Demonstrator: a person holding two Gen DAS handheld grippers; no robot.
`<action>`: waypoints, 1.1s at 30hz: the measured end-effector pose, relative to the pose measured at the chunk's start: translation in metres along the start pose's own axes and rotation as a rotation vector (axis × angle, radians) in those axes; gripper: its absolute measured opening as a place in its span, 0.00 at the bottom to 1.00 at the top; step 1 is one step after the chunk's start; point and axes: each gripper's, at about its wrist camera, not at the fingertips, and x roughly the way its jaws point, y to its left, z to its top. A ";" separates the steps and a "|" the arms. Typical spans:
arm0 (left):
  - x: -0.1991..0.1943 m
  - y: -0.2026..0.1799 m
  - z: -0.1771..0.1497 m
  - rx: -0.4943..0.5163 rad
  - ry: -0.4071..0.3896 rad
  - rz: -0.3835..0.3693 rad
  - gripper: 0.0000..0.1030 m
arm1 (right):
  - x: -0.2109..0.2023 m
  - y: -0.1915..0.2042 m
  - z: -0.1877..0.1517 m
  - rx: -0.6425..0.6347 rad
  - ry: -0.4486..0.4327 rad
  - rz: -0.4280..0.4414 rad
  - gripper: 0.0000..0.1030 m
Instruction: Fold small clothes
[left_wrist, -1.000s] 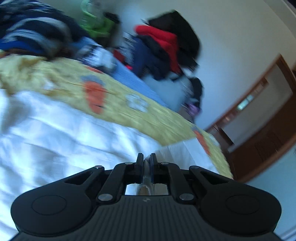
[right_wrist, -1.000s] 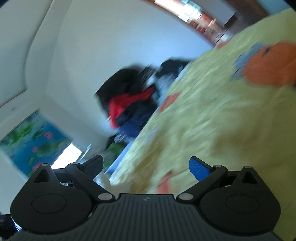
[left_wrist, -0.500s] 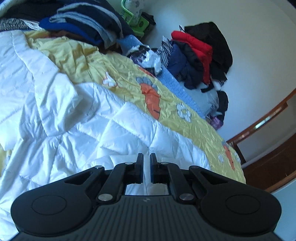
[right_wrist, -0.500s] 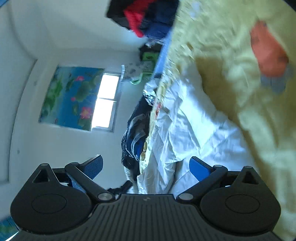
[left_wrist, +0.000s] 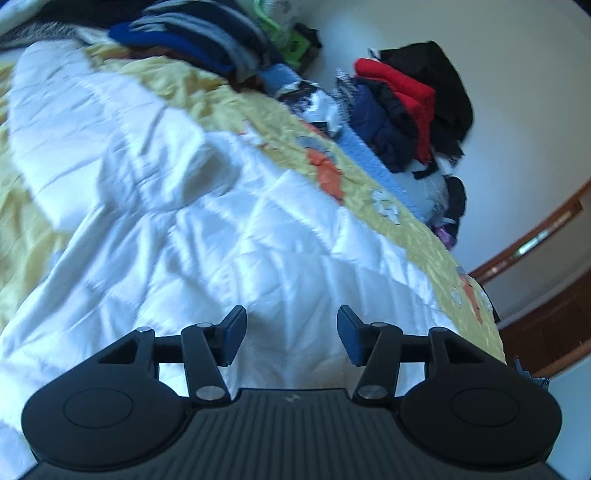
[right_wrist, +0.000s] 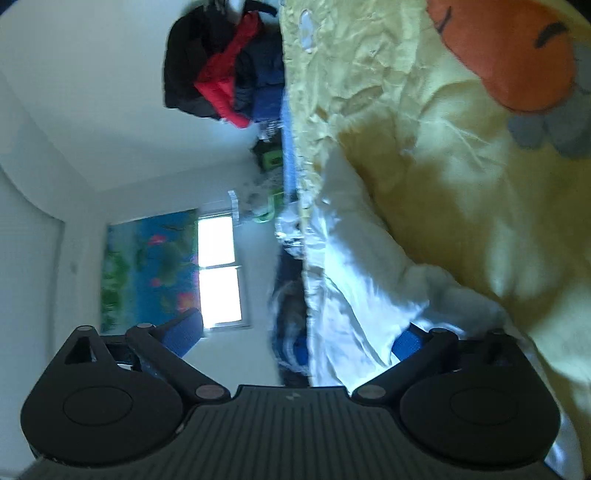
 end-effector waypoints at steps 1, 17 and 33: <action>0.001 0.003 -0.002 -0.021 0.009 0.001 0.52 | -0.001 -0.003 0.000 0.002 -0.007 0.028 0.98; 0.041 -0.028 -0.020 0.093 0.084 0.066 0.12 | -0.009 -0.023 -0.011 -0.088 -0.103 0.196 0.98; -0.025 -0.050 0.012 0.214 -0.022 0.026 0.11 | 0.002 -0.005 -0.009 -0.300 -0.056 0.037 0.33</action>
